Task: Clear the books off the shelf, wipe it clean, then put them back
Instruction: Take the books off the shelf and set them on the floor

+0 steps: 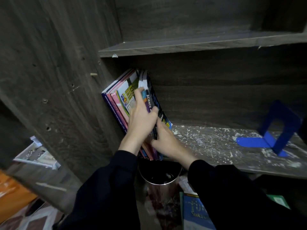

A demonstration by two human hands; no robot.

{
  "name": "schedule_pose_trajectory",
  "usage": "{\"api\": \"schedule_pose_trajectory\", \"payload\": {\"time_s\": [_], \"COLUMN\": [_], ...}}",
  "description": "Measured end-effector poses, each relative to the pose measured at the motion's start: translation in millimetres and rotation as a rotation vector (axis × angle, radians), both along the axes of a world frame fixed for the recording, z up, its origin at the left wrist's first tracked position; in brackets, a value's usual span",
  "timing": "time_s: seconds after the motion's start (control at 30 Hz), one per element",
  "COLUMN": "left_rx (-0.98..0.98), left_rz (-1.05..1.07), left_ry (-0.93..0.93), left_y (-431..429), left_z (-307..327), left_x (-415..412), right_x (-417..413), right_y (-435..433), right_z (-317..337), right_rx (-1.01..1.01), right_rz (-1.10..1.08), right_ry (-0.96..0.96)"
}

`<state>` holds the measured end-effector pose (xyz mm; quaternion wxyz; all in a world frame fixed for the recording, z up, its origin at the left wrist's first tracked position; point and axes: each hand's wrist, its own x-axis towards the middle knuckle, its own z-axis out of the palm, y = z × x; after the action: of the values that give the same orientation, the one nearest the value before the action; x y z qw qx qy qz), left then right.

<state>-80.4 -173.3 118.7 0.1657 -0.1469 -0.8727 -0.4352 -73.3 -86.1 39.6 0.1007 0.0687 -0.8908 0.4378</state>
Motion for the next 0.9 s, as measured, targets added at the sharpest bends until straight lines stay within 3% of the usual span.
{"api": "schedule_pose_trajectory", "payload": {"time_s": [0.17, 0.33, 0.47, 0.63, 0.73, 0.9], "left_rx": [-0.167, -0.124, -0.025, -0.022, -0.006, 0.311], "left_rz": [0.113, 0.159, 0.075, -0.047, -0.096, -0.246], "left_ry": [0.184, 0.281, 0.348, 0.449, 0.486, 0.233], "left_y": [21, 25, 19, 12, 4, -2], "left_z": [-6, -20, -25, -12, 8, 27], "left_x": [-7, -16, -18, 8, 29, 58], "right_x": [5, 9, 7, 21, 32, 31], "right_y": [18, 31, 26, 32, 47, 99], "right_z": [-17, -31, -39, -34, -20, -8], "right_rx": [-0.026, 0.087, 0.292, 0.376, 0.273, -0.368], "right_rz": [0.0, 0.116, 0.116, 0.121, 0.07, -0.197], "right_ry": [0.049, -0.023, 0.034, 0.118, 0.163, 0.091]}}
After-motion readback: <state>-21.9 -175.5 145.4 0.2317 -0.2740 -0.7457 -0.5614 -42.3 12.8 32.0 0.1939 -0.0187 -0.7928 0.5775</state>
